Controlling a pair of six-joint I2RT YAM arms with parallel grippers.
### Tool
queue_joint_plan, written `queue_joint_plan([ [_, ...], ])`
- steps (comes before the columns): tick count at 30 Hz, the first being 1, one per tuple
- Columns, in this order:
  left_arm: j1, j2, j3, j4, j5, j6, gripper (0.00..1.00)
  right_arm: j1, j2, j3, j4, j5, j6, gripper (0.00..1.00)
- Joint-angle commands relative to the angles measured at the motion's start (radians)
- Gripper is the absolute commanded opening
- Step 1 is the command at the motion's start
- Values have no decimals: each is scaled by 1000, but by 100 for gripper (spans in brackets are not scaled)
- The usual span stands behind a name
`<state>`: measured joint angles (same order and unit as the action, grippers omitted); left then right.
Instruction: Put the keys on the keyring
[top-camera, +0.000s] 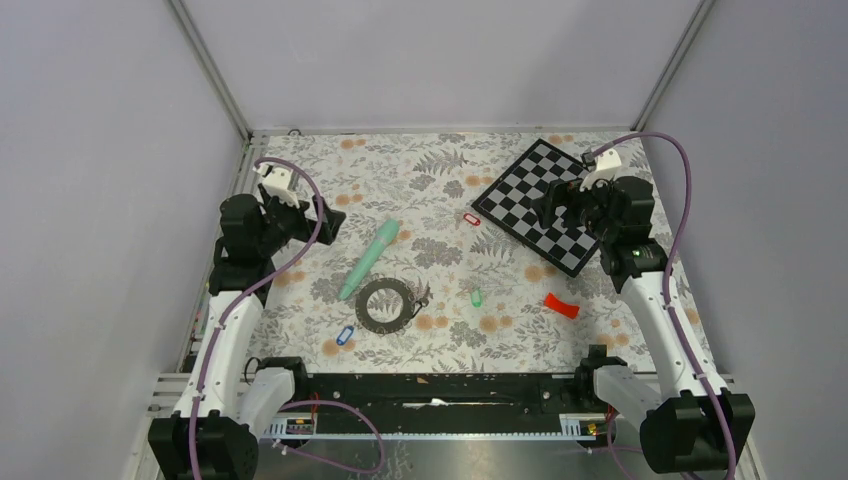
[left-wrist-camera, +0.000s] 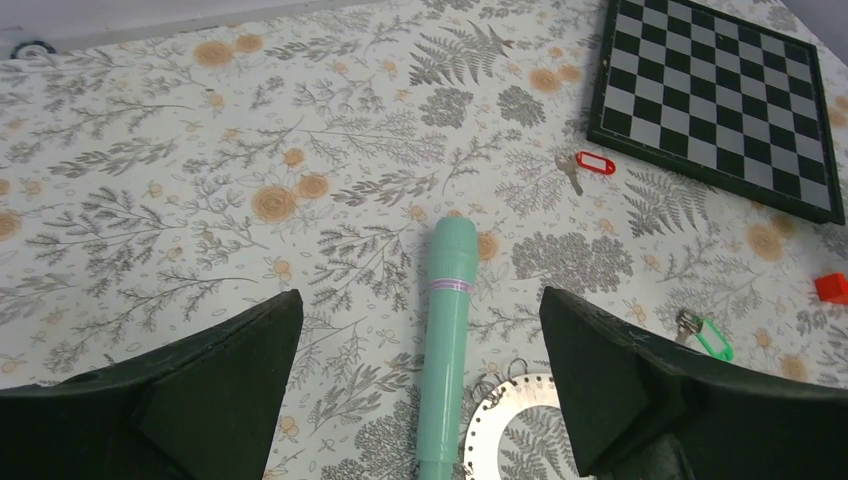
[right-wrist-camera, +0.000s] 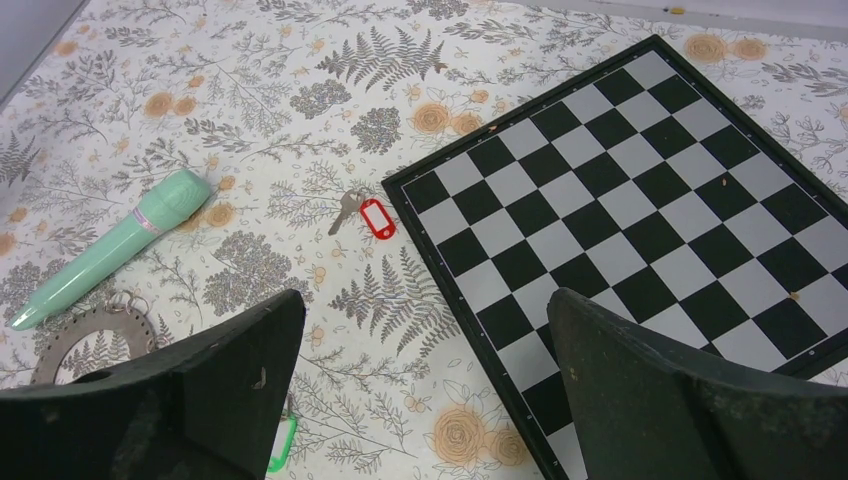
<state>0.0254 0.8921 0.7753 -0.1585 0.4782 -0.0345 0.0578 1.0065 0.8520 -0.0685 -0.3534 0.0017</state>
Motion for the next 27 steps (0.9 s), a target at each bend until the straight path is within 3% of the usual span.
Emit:
queue_joint_plan([
  [1,7,-11,31,-6,103,47,99,0,-27,3,35,-18,3,99],
  [9,-20,14,50,-111,209,183,99,0,-30,-2,30,-93,-48,99],
  [11,-90,31,72,-199,205,278,99,0,-29,-2,15,-139,-76,99],
  [18,-406,146,138,-411,-95,463,98,0,-28,-16,-17,-275,-151,99],
  [22,-470,224,144,-467,-116,479,85,0,-27,-22,-20,-282,-161,99],
  [27,-541,221,61,-524,-7,598,72,0,-21,-32,-20,-305,-170,99],
])
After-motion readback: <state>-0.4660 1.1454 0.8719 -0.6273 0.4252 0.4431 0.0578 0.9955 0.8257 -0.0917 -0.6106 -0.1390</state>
